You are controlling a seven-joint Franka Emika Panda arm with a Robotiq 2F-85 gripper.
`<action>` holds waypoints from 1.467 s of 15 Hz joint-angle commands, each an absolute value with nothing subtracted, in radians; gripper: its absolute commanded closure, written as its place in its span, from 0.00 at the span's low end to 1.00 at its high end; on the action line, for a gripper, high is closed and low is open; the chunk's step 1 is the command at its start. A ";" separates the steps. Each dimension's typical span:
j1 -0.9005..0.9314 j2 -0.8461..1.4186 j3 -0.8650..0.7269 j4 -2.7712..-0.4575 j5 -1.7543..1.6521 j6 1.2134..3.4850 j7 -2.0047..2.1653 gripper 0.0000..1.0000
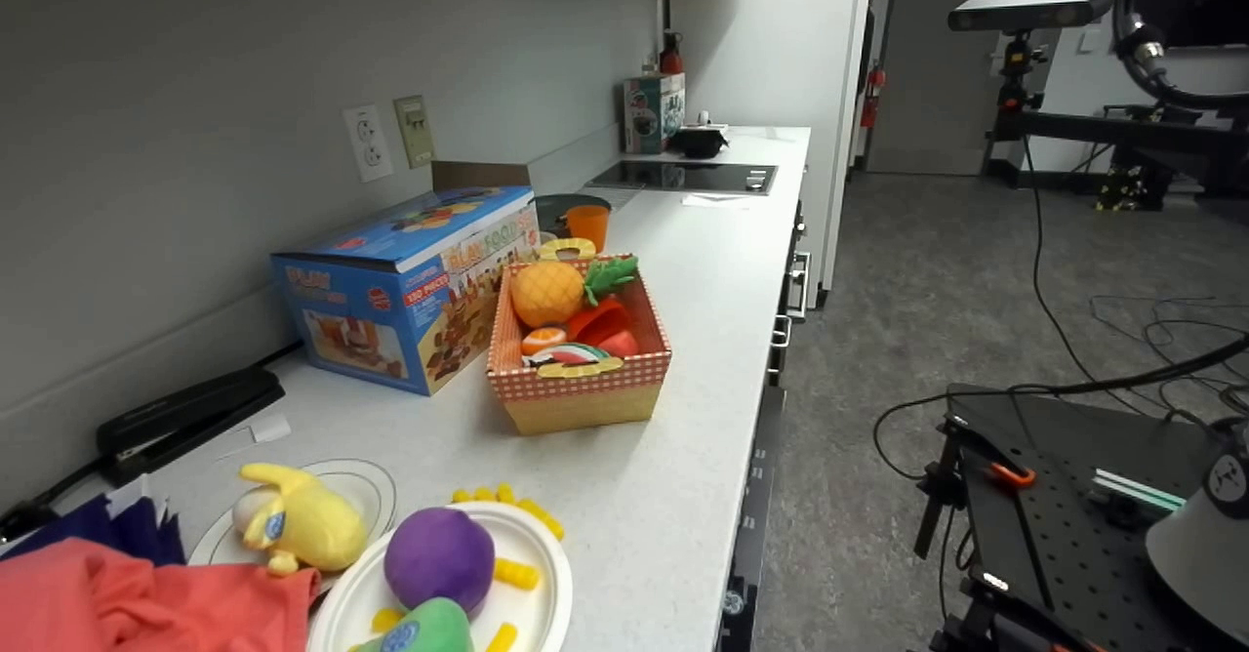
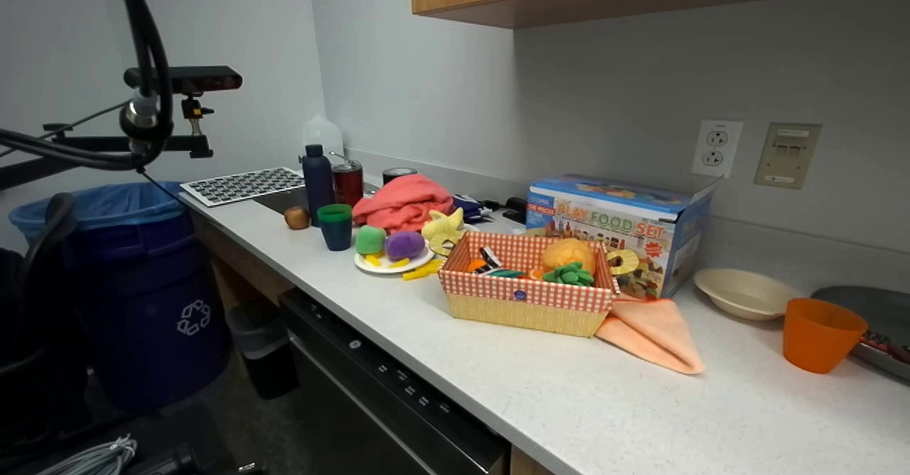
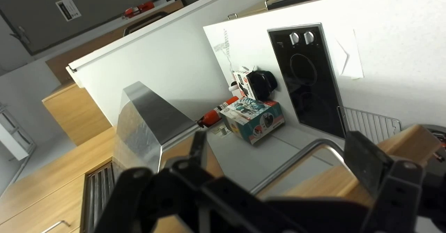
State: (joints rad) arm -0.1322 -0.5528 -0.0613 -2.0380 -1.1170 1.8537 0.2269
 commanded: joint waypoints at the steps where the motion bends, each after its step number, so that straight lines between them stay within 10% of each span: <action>1: -0.118 -0.551 -0.069 -2.034 -1.121 1.846 0.228 0.00; 22: -0.048 -0.630 -0.035 -1.982 -0.998 1.789 0.334 0.00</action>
